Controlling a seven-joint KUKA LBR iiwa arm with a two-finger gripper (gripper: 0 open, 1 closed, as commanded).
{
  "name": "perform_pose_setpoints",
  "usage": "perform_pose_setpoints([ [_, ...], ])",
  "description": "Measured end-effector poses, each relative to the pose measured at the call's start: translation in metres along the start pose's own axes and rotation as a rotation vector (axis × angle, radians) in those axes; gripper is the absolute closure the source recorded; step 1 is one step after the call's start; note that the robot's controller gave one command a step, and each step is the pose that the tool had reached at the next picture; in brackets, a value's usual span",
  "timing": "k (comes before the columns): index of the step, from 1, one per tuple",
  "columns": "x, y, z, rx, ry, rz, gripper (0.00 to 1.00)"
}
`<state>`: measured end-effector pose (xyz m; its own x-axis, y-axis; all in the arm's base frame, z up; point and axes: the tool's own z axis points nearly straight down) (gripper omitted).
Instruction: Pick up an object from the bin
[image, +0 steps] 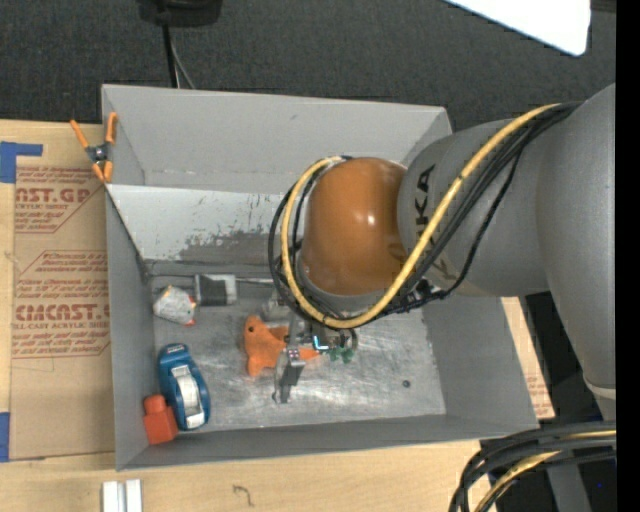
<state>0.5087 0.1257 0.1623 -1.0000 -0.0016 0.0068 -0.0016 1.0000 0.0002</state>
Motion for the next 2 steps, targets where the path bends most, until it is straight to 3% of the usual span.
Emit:
perform_pose_setpoints([
  [1,-0.002,0.000,-0.003,-0.001,-0.007,0.001,0.00],
  [2,-0.035,-0.028,0.085,-0.005,-0.035,-0.055,1.00],
])
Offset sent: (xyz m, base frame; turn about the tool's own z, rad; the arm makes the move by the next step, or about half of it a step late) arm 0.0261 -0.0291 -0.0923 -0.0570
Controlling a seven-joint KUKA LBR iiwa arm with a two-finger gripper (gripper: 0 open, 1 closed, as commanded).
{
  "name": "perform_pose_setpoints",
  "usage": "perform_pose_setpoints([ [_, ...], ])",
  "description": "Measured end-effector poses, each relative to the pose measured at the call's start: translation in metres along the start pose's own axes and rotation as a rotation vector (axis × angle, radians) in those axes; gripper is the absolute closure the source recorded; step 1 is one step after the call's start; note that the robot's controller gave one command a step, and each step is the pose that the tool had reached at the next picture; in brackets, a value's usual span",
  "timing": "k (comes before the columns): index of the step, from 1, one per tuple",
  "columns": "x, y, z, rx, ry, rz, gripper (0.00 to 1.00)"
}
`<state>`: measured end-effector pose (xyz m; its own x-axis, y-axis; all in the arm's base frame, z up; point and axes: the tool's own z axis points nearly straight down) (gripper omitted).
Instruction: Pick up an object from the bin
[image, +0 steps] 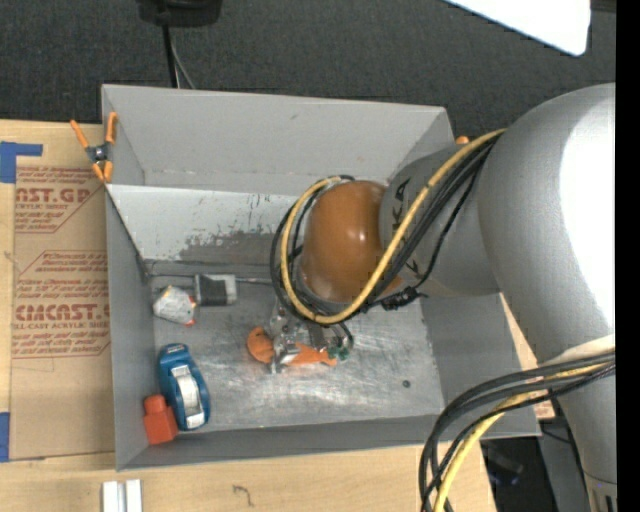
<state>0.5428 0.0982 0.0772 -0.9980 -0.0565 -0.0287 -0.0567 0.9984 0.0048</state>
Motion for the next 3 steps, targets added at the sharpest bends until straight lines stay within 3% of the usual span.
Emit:
perform_pose_setpoints([
  [1,0.000,0.000,0.000,0.000,0.000,0.000,1.00],
  [2,0.021,-0.036,-0.042,0.004,0.034,0.004,1.00],
  [3,0.060,-0.017,-0.114,0.001,0.029,-0.203,1.00],
])
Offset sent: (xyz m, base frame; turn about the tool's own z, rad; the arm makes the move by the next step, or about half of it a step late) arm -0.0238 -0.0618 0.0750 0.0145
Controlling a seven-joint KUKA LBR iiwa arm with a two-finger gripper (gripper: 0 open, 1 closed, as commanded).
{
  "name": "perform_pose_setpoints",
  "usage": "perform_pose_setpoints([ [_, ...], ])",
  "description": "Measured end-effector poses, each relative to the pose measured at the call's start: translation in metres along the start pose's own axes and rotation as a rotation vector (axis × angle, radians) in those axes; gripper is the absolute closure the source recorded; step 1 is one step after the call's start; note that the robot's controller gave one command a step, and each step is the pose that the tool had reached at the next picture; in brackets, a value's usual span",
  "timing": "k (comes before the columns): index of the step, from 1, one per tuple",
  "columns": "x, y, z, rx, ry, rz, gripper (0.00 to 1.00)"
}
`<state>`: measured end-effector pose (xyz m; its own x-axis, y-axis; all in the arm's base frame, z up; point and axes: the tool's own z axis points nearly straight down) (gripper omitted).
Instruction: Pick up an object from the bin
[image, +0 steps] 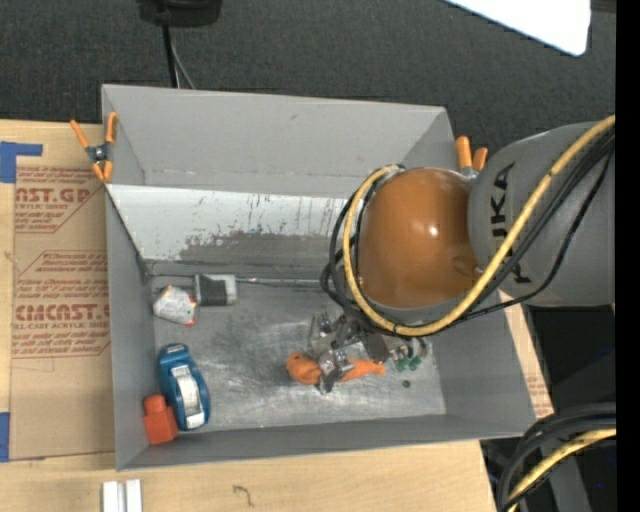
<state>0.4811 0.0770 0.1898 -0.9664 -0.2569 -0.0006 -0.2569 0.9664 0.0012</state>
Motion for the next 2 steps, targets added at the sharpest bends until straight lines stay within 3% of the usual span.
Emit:
perform_pose_setpoints([
  [1,0.000,0.000,0.000,0.000,0.000,0.000,1.00],
  [2,-0.040,0.026,-0.049,0.001,0.002,-0.065,1.00],
])
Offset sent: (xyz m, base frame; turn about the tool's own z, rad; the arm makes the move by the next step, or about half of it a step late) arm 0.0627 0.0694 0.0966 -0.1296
